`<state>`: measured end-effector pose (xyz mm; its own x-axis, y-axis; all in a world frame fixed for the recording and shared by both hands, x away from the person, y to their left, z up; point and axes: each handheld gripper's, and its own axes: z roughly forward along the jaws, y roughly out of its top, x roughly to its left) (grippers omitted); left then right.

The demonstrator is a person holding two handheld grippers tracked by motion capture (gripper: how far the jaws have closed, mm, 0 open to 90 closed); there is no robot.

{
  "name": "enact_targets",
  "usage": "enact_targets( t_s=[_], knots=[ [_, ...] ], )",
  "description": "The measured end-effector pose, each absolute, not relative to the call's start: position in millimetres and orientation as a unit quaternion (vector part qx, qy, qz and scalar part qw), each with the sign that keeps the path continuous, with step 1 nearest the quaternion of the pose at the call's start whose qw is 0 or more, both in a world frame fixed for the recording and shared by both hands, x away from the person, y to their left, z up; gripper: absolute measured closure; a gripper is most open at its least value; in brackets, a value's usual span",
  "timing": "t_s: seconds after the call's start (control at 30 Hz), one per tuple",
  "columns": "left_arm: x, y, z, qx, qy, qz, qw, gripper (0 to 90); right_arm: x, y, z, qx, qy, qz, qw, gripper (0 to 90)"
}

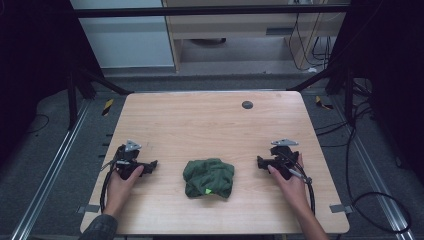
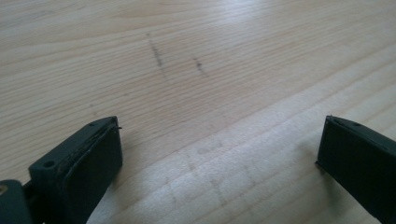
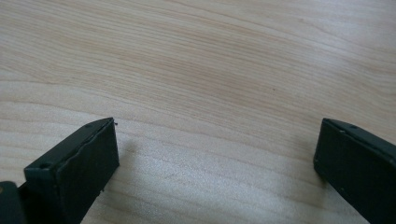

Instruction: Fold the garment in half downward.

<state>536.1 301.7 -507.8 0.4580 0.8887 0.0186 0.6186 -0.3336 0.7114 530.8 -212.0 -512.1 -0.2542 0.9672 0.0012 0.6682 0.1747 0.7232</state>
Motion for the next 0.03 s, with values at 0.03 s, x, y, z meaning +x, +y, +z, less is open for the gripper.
enact_targets(
  t_s=[0.03],
  knots=[
    [536.1, 301.8, -507.7, 0.788, 0.48, 0.21, 0.323, 0.0, 530.6, -211.9, -512.1, 0.563, 0.728, 0.31, 0.24, 0.1]
  ],
)
